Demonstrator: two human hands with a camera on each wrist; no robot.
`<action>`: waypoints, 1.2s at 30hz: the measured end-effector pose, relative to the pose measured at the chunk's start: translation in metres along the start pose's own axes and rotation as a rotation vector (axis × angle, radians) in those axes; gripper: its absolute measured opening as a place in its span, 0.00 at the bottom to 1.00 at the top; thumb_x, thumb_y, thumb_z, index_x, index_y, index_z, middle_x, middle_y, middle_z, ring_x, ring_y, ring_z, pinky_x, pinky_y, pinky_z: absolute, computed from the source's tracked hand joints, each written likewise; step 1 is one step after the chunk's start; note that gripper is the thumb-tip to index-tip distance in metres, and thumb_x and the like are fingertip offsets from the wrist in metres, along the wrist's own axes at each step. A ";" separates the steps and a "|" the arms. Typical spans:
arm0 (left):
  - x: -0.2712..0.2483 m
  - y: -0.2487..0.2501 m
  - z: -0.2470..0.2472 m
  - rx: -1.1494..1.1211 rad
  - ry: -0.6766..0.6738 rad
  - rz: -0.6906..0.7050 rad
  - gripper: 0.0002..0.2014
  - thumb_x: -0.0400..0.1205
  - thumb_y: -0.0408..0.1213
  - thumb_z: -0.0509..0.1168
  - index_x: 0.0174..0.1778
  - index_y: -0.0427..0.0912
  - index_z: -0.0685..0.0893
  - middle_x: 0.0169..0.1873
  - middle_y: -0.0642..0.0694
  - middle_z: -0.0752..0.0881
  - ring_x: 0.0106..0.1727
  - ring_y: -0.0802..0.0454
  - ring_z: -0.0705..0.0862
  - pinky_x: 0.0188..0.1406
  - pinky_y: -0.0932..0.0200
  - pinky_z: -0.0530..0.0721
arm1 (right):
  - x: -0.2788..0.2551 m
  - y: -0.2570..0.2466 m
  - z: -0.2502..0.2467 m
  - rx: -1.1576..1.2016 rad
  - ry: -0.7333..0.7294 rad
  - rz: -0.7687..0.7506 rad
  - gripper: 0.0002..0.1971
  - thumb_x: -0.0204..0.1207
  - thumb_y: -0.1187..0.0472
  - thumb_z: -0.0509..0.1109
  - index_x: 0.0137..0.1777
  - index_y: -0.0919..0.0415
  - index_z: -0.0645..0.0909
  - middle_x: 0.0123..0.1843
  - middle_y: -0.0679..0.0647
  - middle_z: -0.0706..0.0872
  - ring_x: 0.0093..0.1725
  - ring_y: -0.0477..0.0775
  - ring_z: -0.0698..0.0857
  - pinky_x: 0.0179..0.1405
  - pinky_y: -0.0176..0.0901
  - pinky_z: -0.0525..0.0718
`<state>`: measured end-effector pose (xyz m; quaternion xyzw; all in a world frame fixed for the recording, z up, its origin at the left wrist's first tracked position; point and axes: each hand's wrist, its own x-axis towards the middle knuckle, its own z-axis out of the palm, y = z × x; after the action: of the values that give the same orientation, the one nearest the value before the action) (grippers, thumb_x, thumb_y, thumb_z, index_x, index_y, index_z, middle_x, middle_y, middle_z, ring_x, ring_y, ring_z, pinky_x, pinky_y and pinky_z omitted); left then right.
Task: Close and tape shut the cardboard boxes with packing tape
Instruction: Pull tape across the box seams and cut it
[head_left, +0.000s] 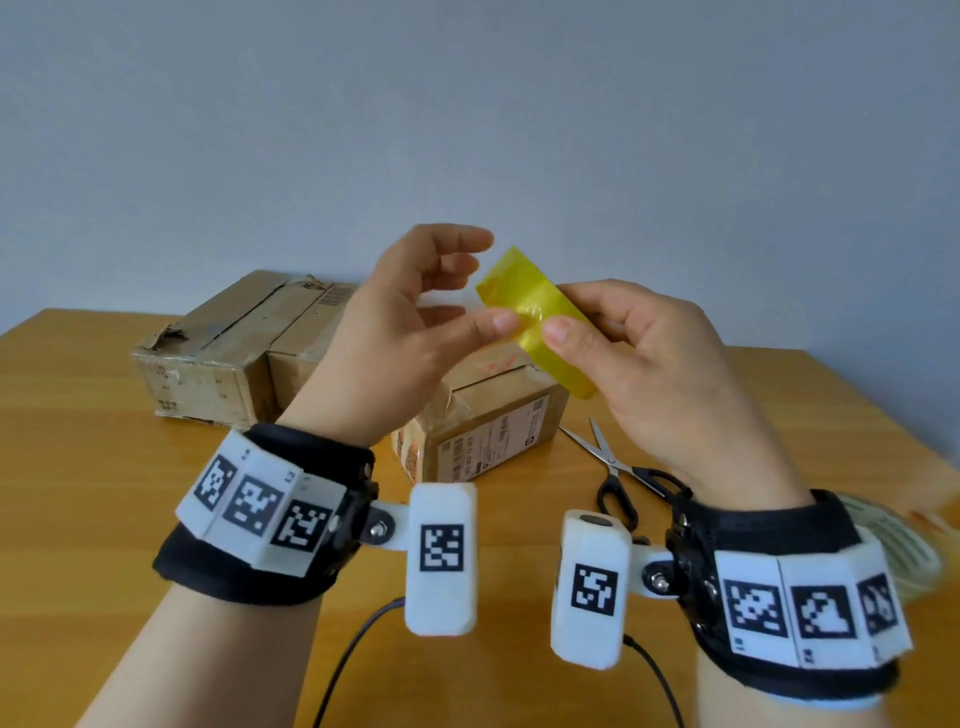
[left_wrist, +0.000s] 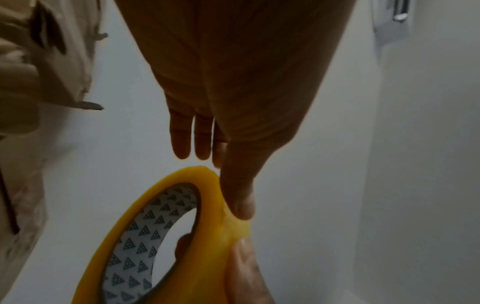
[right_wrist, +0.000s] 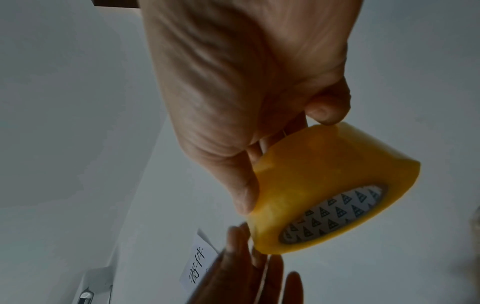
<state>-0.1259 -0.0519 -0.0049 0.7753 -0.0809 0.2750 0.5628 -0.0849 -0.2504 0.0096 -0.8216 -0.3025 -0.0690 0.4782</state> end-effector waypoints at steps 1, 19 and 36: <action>-0.001 0.002 0.001 0.041 -0.028 0.061 0.25 0.73 0.49 0.78 0.66 0.55 0.82 0.61 0.51 0.81 0.64 0.56 0.82 0.63 0.53 0.85 | 0.000 -0.001 0.000 -0.006 0.002 0.001 0.15 0.85 0.47 0.70 0.69 0.44 0.86 0.56 0.39 0.92 0.56 0.39 0.90 0.57 0.51 0.91; -0.001 0.002 0.016 0.182 0.065 0.313 0.10 0.76 0.35 0.77 0.54 0.43 0.92 0.51 0.49 0.84 0.55 0.49 0.87 0.56 0.45 0.87 | 0.002 -0.003 0.005 -0.001 0.032 0.003 0.13 0.85 0.49 0.71 0.67 0.43 0.87 0.55 0.37 0.92 0.56 0.35 0.89 0.59 0.45 0.88; -0.003 0.002 0.019 0.175 0.160 0.389 0.09 0.75 0.33 0.79 0.50 0.42 0.93 0.46 0.45 0.86 0.50 0.48 0.88 0.50 0.44 0.88 | 0.000 -0.008 0.005 0.038 0.042 -0.046 0.10 0.85 0.52 0.72 0.63 0.40 0.86 0.55 0.34 0.91 0.57 0.31 0.88 0.56 0.34 0.85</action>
<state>-0.1228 -0.0700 -0.0091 0.7667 -0.1595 0.4450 0.4345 -0.0903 -0.2437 0.0126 -0.8035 -0.3125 -0.0912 0.4984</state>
